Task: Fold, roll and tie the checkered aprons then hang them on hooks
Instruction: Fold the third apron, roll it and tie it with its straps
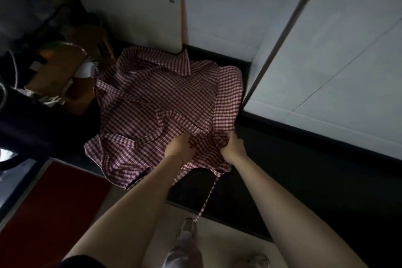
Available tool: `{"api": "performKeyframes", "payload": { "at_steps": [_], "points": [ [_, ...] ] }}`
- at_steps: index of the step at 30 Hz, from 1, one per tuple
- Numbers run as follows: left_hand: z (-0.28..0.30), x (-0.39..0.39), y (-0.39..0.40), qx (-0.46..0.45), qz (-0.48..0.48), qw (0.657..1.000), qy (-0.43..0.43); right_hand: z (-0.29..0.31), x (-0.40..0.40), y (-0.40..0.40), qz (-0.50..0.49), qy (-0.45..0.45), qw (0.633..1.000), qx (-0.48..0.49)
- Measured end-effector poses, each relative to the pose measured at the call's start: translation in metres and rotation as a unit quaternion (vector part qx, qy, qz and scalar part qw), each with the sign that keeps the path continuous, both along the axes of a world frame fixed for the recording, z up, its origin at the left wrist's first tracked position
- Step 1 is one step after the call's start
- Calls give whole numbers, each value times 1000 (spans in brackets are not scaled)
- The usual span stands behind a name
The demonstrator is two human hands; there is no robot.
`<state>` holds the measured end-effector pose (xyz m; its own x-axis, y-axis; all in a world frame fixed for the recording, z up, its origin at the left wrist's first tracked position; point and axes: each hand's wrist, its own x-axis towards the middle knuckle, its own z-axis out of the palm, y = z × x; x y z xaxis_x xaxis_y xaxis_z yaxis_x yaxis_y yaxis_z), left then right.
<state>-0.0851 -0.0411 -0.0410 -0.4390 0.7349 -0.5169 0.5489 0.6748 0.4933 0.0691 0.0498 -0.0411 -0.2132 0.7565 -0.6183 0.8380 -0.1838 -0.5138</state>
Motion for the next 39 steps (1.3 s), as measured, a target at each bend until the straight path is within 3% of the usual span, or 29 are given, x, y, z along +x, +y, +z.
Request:
{"api": "performKeyframes", "payload": {
  "at_steps": [2, 6, 11, 13, 15, 17, 19, 21, 25, 27, 29, 31, 33, 36, 39],
  "points": [
    [3, 0, 3, 25, 56, 996, -59, 2, 1, 4, -94, 12, 994, -48],
    [17, 4, 10, 79, 59, 991, -92, 21, 10, 14, -166, 43, 981, -91],
    [52, 19, 24, 209, 123, 970, -1, 69, 28, 18, -173, 223, 958, -51],
    [78, 26, 35, 257, 51, 964, -50, 96, 31, 19, -172, 256, 950, -38],
    [110, 34, 45, 223, -69, 968, -92, 123, 29, 23, -186, 285, 940, -25],
    [139, 43, 52, 180, -154, 971, 16, 155, 28, 29, -191, 325, 926, -17],
    [160, 44, 59, 225, -140, 950, 166, 183, 25, 34, -182, 350, 919, -14],
    [183, 43, 61, 293, -109, 922, 228, 205, 25, 38, -154, 334, 929, 31],
    [239, 27, 56, 354, -89, 911, 194, 239, 29, 50, -89, 279, 936, 196],
    [262, 16, 49, 368, -98, 909, 172, 250, 26, 57, 52, 212, 936, 276],
    [280, 5, 44, 397, -97, 901, 146, 260, 19, 57, 188, 161, 927, 284],
    [296, -3, 39, 440, -89, 885, 121, 274, 13, 50, 242, 111, 929, 258],
    [308, -7, 36, 472, -80, 872, 107, 283, 7, 42, 252, 45, 945, 206],
    [316, -3, 37, 456, -55, 885, 77, 283, 3, 37, 216, -4, 955, 205],
    [314, 9, 43, 430, -24, 898, 87, 284, 24, 44, 85, 25, 962, 257]
  ]
}}
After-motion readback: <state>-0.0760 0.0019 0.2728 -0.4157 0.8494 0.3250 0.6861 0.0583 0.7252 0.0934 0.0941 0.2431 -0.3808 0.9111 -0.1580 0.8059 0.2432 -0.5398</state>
